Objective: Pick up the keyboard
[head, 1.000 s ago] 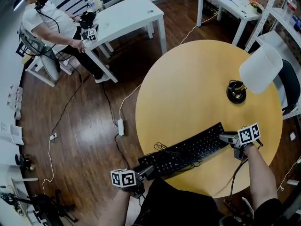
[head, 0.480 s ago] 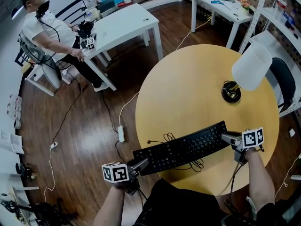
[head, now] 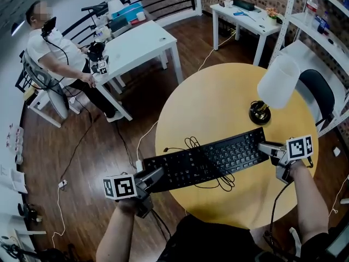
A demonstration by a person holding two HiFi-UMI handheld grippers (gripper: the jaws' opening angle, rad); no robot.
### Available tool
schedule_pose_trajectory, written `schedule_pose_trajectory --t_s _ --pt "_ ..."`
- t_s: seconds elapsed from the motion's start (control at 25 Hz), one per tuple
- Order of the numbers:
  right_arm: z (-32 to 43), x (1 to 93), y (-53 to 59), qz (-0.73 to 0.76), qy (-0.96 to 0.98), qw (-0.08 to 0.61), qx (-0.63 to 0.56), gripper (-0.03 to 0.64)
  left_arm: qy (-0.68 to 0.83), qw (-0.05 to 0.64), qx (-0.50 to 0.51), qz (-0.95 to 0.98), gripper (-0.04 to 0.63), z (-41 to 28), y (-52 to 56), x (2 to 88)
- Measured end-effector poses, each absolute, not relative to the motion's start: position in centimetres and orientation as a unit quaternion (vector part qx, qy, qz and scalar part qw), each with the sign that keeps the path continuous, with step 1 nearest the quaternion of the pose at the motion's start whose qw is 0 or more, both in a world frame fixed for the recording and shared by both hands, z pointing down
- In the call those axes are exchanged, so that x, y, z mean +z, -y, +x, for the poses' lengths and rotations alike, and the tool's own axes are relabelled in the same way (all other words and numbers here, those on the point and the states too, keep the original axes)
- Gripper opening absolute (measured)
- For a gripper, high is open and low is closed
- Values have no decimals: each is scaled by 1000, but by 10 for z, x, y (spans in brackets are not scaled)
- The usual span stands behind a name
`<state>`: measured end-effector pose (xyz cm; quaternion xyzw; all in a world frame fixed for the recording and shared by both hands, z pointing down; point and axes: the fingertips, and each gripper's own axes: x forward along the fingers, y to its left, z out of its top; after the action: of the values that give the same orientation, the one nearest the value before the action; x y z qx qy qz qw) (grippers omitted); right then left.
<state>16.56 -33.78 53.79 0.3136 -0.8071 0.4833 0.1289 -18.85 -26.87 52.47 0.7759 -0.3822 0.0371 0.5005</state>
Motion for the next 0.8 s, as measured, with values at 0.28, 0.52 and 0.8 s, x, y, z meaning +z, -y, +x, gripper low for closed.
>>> schedule_pose_trajectory --t_s 0.28,0.52,0.8 --pt "169 450 348 332 803 63 491 164 373 445 45 813 189 -178 306 434" --pt "180 412 356 361 797 42 483 164 366 423 37 828 190 -170 322 398" --pt "199 411 358 357 836 79 409 166 364 426 42 827 192 -157 318 400"
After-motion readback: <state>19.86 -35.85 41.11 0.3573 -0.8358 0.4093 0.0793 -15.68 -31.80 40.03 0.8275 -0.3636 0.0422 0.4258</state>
